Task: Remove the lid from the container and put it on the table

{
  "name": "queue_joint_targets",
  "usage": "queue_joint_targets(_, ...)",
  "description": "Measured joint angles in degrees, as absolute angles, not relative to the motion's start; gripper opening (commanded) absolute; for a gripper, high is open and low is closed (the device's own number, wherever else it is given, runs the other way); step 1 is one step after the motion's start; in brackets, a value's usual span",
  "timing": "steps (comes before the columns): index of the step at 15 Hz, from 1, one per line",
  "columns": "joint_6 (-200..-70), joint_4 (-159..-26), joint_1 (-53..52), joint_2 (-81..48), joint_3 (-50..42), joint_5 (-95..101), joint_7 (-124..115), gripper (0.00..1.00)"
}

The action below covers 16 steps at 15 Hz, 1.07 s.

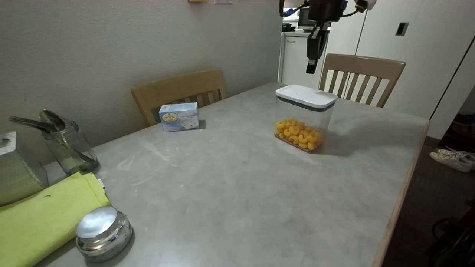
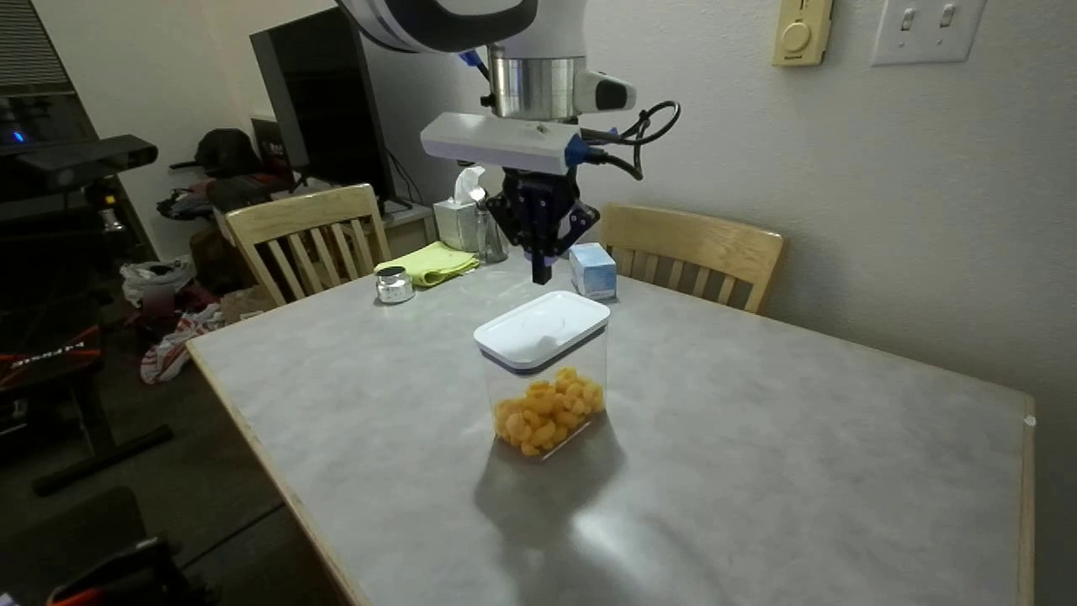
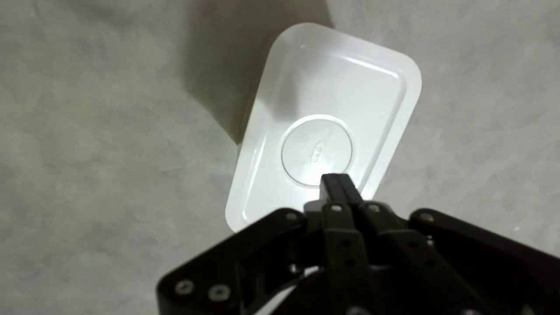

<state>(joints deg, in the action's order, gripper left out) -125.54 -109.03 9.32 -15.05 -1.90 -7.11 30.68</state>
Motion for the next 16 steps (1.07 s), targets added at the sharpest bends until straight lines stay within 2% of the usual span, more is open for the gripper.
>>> queue_joint_targets(16,-130.45,-111.58,9.66,-19.68,-1.46,-8.65,33.37,0.0)
